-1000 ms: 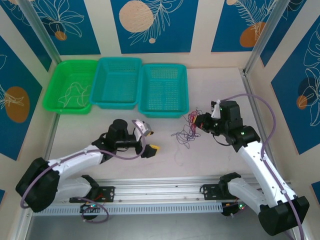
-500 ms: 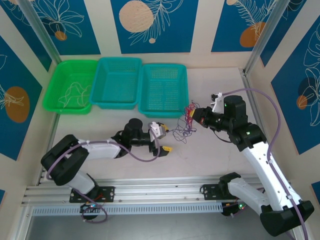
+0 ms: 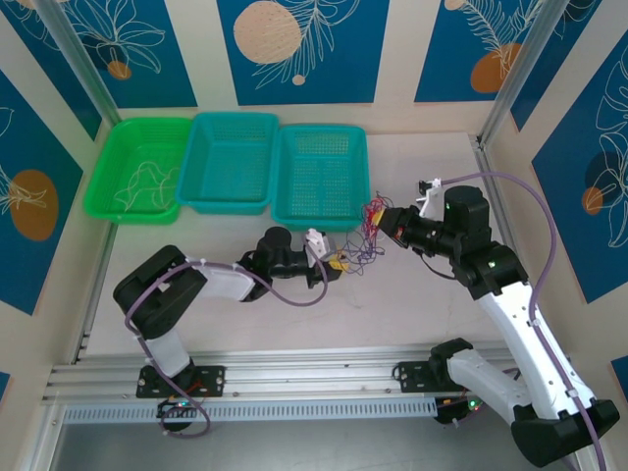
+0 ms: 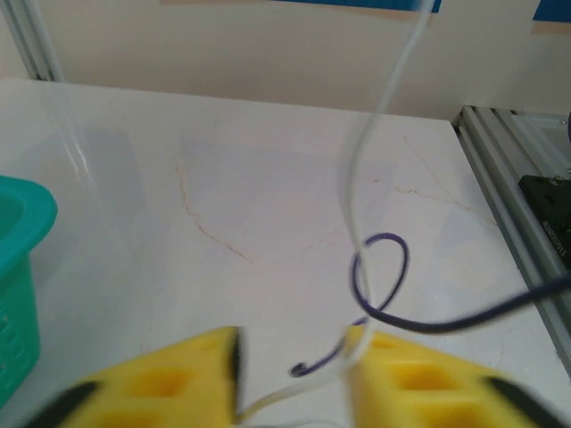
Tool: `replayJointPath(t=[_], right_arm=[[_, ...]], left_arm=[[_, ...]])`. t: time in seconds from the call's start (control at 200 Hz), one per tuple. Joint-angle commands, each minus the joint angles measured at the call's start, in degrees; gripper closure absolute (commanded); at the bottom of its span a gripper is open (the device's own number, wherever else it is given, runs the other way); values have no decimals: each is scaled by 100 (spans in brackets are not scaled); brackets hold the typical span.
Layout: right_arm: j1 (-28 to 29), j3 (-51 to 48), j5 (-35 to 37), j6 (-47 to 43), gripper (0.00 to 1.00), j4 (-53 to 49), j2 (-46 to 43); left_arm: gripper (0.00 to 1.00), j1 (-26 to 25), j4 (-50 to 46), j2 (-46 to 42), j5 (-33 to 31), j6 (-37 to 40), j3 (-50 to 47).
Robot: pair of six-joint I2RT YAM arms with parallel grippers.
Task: Untangle the cables
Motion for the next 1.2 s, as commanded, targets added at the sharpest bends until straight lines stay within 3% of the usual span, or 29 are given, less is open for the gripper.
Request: replayJointPath(t=[0.0, 0.15, 0.255, 0.445, 0.69, 1.025, 1.195], right_arm=[[-6, 129, 198, 33, 100, -213, -134], [-177, 168, 578, -138, 100, -582, -183], [-609, 128, 1221, -215, 100, -1128, -326], [-2211, -329, 1338, -568, 98, -1566, -645], [-4049, -1276, 469, -779, 98, -1353, -428], [-4932, -2021, 579, -620, 100, -1071, -278], [-5181, -2038, 909, -517, 100, -1079, -395]], left_arm=[[82, -67, 51, 20, 167, -38, 71], [100, -65, -101, -195, 66, 60, -98], [100, -65, -210, -470, -64, 78, -271], [100, 20, -492, -1300, -583, -89, -817], [100, 366, -1233, -2732, -1412, -421, -1535], [100, 668, -2464, -3984, -2716, -706, -1943], [100, 752, -2570, -4166, -2910, -871, -2117]])
